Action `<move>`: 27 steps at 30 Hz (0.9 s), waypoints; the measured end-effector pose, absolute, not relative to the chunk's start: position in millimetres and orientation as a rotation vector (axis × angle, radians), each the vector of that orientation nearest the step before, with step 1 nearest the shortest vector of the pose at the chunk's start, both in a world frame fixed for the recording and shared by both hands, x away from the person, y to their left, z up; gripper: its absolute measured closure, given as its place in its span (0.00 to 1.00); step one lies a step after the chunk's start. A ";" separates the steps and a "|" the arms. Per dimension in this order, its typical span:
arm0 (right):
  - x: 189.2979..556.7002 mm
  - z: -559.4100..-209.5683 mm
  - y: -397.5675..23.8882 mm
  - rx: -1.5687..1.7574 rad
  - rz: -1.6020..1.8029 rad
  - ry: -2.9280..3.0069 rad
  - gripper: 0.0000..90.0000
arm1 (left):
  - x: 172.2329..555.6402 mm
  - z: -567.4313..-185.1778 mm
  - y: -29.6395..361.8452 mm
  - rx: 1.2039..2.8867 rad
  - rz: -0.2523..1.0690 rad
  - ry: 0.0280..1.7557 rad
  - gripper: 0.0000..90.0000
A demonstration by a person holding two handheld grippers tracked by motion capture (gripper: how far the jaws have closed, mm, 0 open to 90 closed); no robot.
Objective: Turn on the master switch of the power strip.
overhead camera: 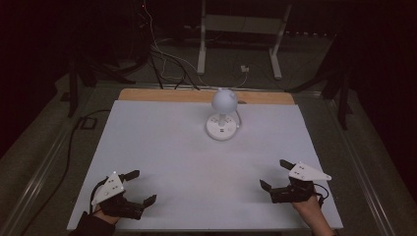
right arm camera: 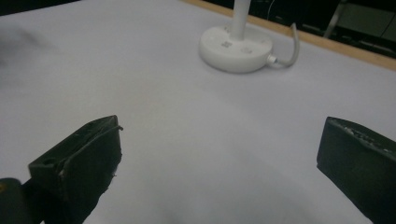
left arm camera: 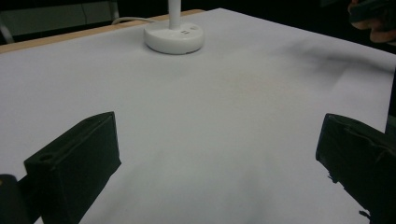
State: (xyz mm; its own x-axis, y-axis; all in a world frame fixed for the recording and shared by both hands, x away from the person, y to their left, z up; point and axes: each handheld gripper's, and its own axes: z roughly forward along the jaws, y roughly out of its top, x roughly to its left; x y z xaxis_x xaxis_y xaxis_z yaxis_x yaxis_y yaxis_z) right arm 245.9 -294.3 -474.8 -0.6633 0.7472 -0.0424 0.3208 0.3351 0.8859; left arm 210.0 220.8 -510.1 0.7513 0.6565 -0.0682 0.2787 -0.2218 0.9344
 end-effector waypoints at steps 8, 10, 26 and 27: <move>257.8 -458.4 -290.5 0.915 1.312 2.172 0.00 | 209.9 -509.9 220.6 1.808 0.410 0.727 0.00; 260.4 -454.8 -289.6 0.912 1.322 2.175 0.00 | 209.9 -509.9 220.5 1.808 0.411 0.727 0.00; 283.5 -431.1 -280.2 0.880 1.324 2.192 0.00 | 209.7 -509.6 220.3 1.806 0.408 0.726 0.00; 285.1 -429.8 -279.4 0.879 1.326 2.192 0.00 | 209.7 -509.5 220.5 1.804 0.409 0.724 0.00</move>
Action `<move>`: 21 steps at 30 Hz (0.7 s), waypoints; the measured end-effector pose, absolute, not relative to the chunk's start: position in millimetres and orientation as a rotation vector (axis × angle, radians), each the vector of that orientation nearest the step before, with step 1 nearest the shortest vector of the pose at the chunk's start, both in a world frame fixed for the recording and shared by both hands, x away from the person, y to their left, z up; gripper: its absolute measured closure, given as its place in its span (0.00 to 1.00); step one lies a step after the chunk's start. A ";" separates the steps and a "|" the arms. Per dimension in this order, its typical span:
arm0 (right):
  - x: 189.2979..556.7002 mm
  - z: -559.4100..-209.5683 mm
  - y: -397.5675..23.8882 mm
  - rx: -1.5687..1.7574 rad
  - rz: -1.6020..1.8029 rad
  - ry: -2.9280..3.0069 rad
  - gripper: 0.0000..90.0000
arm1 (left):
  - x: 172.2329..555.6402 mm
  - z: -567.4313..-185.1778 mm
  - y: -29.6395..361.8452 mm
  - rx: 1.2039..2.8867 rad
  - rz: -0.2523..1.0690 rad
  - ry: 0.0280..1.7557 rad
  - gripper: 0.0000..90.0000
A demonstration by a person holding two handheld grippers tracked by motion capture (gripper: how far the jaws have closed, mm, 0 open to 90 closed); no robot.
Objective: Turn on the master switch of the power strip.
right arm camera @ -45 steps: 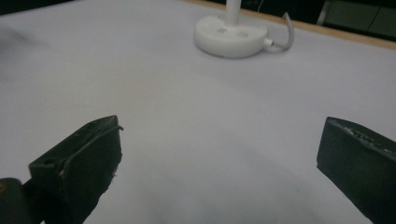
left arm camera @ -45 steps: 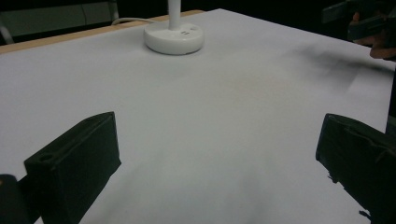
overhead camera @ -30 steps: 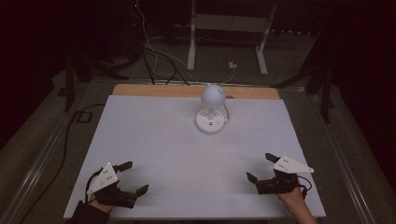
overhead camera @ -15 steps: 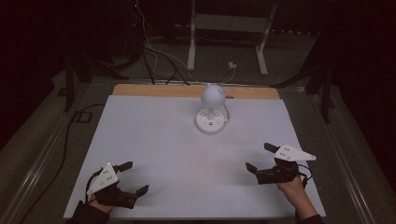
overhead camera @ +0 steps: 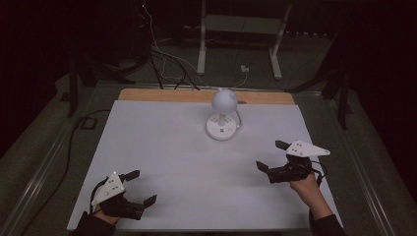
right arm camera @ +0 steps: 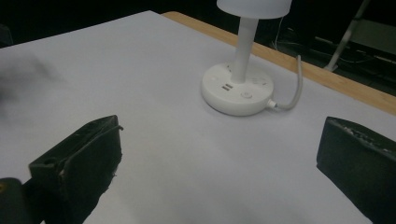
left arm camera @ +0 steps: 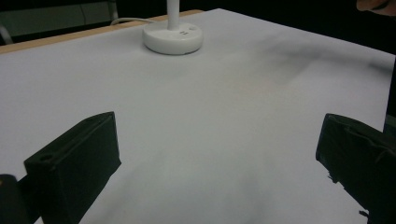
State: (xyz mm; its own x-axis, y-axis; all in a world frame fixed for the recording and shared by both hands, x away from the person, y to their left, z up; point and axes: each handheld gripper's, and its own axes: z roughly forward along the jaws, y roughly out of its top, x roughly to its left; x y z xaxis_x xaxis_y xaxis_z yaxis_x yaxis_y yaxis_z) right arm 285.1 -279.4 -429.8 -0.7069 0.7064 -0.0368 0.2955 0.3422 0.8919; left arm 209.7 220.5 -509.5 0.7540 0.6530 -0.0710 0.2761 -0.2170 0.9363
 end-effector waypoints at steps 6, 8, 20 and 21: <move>292.8 -426.0 -273.6 0.880 1.343 2.188 0.01 | 209.9 -509.0 220.8 1.803 0.411 0.724 0.00; 294.2 -425.7 -272.5 0.877 1.346 2.188 0.01 | 209.8 -509.1 220.6 1.802 0.410 0.722 0.00; 314.3 -420.7 -255.4 0.867 1.348 2.206 0.01 | 209.7 -509.1 220.7 1.803 0.408 0.724 0.00; 318.2 -420.1 -252.0 0.864 1.350 2.216 0.00 | 209.7 -509.0 220.8 1.803 0.409 0.724 0.00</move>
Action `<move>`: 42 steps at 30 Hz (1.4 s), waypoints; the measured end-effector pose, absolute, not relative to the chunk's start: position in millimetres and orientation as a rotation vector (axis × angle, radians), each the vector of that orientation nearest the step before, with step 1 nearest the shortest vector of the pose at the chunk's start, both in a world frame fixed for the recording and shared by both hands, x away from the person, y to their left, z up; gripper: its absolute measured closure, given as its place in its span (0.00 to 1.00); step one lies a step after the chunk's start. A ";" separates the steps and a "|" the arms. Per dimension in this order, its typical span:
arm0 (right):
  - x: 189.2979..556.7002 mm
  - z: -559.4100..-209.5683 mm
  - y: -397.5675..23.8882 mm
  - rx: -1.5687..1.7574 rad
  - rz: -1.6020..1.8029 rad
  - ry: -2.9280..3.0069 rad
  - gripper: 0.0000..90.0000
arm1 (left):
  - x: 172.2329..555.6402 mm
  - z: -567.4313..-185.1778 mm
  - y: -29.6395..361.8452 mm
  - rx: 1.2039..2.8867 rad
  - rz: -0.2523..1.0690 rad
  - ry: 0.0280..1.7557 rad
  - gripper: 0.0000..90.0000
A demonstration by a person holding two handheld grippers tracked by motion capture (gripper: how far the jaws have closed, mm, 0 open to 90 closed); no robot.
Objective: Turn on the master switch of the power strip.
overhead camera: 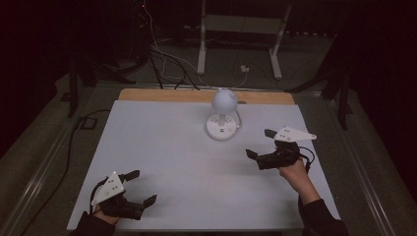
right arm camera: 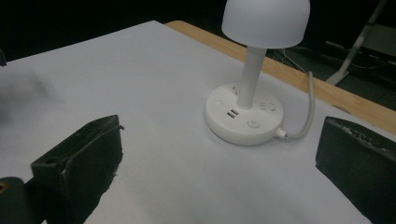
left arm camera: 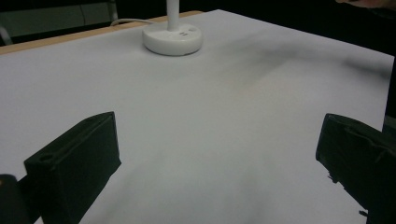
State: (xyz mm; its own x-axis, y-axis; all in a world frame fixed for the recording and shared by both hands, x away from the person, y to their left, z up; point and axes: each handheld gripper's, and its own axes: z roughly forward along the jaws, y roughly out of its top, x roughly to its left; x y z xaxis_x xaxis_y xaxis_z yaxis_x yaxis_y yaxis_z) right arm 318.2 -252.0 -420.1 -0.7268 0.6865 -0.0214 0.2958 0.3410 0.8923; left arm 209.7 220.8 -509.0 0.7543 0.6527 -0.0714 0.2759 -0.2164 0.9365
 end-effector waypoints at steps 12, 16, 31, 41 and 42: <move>339.7 -421.5 -231.7 0.850 1.339 2.231 0.00 | 209.9 -509.2 221.3 1.802 0.407 0.725 0.00; 347.1 -424.7 -225.1 0.853 1.338 2.232 0.00 | 209.7 -509.2 220.9 1.803 0.408 0.725 0.00; 375.0 -443.2 -208.9 0.875 1.343 2.251 0.00 | 209.8 -509.2 220.4 1.804 0.406 0.722 0.00; 388.5 -453.3 -199.6 0.875 1.313 2.263 0.02 | 209.8 -509.4 220.2 1.806 0.406 0.723 0.00; 389.7 -454.2 -198.8 0.873 1.311 2.263 0.02 | 209.8 -509.5 220.1 1.806 0.406 0.724 0.00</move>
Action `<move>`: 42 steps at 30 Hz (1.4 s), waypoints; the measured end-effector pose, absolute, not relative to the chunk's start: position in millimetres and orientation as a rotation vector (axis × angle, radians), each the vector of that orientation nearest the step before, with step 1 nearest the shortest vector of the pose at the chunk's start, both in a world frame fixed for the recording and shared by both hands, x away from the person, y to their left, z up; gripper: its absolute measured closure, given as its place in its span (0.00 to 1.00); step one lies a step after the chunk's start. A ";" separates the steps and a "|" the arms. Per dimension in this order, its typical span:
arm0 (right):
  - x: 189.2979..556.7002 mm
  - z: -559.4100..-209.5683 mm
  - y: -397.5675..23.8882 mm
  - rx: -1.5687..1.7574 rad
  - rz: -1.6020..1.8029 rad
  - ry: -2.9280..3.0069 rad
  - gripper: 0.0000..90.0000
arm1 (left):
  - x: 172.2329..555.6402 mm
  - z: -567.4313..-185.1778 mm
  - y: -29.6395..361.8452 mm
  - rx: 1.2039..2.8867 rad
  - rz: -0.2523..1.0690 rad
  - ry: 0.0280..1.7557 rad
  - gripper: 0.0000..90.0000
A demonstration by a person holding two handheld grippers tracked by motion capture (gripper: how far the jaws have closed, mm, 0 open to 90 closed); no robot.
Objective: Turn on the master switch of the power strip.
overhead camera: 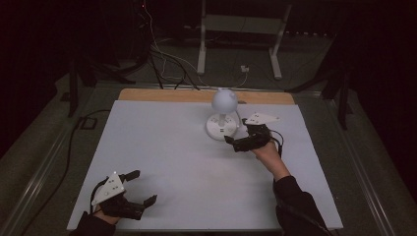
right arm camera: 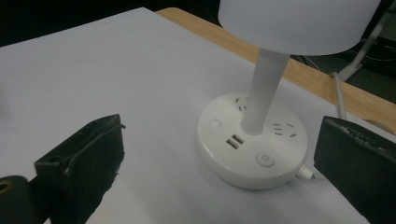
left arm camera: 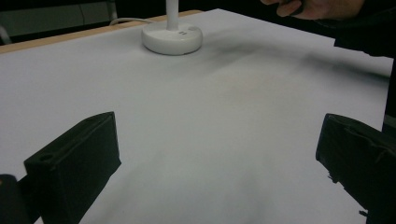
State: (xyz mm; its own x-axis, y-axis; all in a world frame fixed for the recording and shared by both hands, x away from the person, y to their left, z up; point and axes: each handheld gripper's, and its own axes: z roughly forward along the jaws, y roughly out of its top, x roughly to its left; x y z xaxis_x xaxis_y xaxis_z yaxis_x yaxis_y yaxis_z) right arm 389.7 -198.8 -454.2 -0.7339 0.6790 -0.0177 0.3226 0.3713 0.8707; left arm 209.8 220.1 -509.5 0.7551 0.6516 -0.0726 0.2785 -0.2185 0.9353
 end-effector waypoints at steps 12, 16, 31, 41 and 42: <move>404.7 -466.3 -190.3 0.866 1.276 2.289 0.02 | 210.1 -510.0 220.2 1.806 0.402 0.725 0.00; 408.2 -471.5 -189.6 0.872 1.265 2.286 0.05 | 210.1 -510.1 220.2 1.807 0.402 0.726 0.00; 417.8 -488.8 -191.9 0.955 1.183 2.246 0.42 | 210.5 -510.5 220.6 1.804 0.398 0.728 0.00; 420.9 -493.9 -191.4 0.991 1.136 2.212 0.67 | 210.5 -510.6 220.6 1.803 0.397 0.728 0.00; 421.2 -494.3 -190.9 0.997 1.134 2.209 0.71 | 210.5 -510.6 220.7 1.804 0.398 0.727 0.00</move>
